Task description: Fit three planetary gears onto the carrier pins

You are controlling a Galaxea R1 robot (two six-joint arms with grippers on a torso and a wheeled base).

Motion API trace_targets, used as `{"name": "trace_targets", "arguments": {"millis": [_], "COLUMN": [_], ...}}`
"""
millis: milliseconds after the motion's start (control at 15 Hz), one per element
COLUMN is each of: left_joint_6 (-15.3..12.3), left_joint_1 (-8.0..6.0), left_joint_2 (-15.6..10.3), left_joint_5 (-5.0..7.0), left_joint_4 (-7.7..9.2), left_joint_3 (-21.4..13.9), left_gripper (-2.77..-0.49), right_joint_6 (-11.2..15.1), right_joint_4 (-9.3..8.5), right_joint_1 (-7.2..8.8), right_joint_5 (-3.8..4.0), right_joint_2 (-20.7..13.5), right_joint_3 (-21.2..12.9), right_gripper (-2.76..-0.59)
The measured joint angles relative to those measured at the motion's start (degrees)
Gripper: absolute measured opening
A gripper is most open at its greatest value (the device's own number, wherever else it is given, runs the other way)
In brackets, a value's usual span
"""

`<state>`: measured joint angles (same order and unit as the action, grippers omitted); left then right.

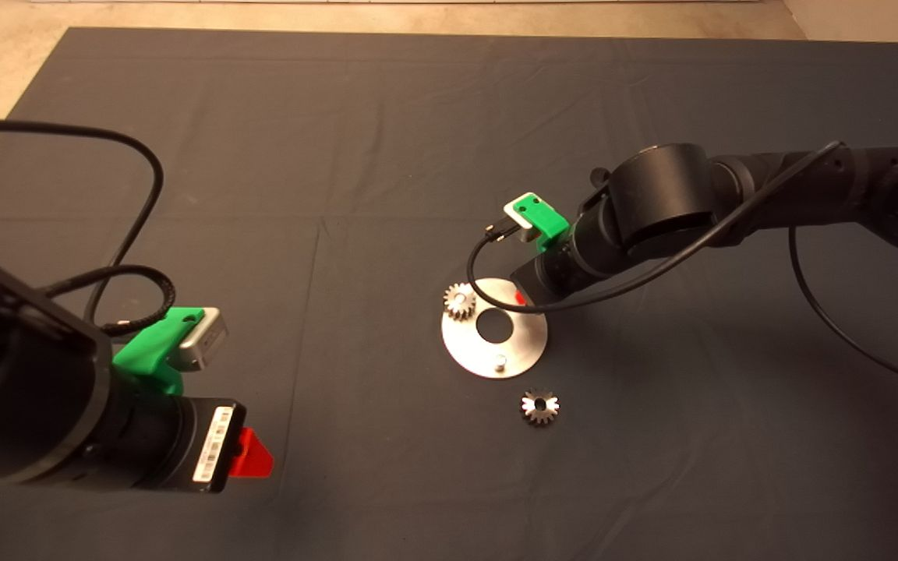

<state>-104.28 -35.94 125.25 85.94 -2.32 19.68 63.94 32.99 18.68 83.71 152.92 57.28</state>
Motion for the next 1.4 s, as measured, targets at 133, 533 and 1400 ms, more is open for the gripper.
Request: {"name": "trace_targets", "arguments": {"millis": [133,533,1400], "left_joint_6": [0.0,0.0,0.0], "left_joint_1": [0.00,0.00,0.00], "left_joint_2": [0.0,0.0,0.0], "left_joint_5": [0.02,0.02,0.00], "left_joint_4": [0.00,0.00,0.00], "left_joint_3": [0.0,0.0,0.0], "left_gripper": [-1.09,-1.09,-1.09], "right_joint_6": [0.0,-0.2,-0.4], "right_joint_4": [-0.02,0.00,0.02], "right_joint_1": [-0.09,-0.10,-0.10], "right_joint_5": [0.05,3.88,4.00], "right_joint_2": [0.1,0.4,1.5], "right_joint_3": [0.0,0.0,0.2], "right_gripper": [-2.28,-2.28,-2.28]}}
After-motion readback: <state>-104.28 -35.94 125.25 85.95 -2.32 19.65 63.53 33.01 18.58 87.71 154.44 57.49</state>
